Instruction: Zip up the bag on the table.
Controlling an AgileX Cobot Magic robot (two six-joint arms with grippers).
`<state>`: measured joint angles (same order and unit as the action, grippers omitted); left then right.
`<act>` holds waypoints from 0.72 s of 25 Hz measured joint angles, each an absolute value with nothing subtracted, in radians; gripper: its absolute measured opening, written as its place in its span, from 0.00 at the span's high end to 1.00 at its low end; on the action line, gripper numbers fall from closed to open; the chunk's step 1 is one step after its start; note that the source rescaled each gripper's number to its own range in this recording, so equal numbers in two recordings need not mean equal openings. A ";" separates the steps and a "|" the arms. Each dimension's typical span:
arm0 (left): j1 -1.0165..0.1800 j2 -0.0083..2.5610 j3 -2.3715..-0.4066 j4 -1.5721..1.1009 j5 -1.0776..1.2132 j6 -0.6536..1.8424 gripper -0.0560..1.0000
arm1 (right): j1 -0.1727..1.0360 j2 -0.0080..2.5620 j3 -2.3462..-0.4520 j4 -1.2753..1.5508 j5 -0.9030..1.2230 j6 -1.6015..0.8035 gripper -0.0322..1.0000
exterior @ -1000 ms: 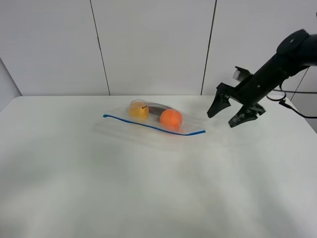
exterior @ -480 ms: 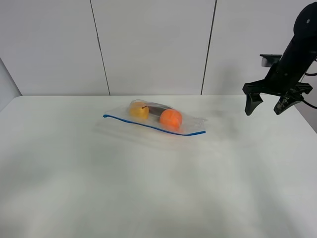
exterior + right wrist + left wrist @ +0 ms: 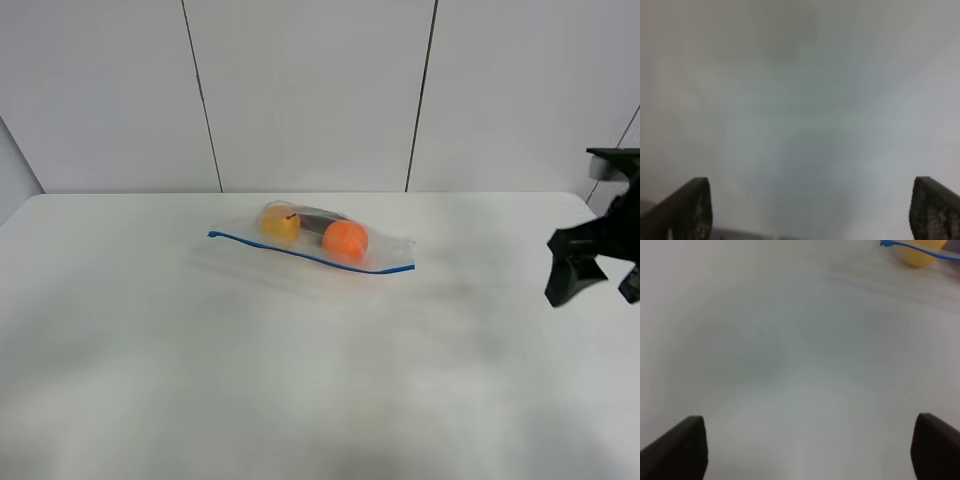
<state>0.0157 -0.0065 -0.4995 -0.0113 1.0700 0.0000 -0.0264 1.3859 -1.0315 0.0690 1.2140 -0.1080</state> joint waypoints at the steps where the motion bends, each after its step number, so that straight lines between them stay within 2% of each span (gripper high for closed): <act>1: 0.016 -0.006 -0.500 -0.011 1.070 0.000 0.06 | -0.026 1.330 -0.985 0.070 1.214 -0.110 0.07; 6: 0.016 -0.006 -0.500 -0.011 1.070 0.000 0.06 | -0.026 1.063 -0.741 0.070 1.197 -0.116 0.07; 11: 0.016 -0.006 -0.500 -0.011 1.070 0.000 0.06 | -0.026 0.742 -0.556 0.070 1.092 -0.116 0.07; 18: 0.016 -0.006 -0.500 -0.011 1.070 0.000 0.06 | -0.021 0.356 -0.497 0.066 1.029 -0.115 0.07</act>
<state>0.0157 -0.0065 -0.4995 -0.0113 1.0700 0.0000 -0.0205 0.3562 -0.4967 0.0658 1.0294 -0.1152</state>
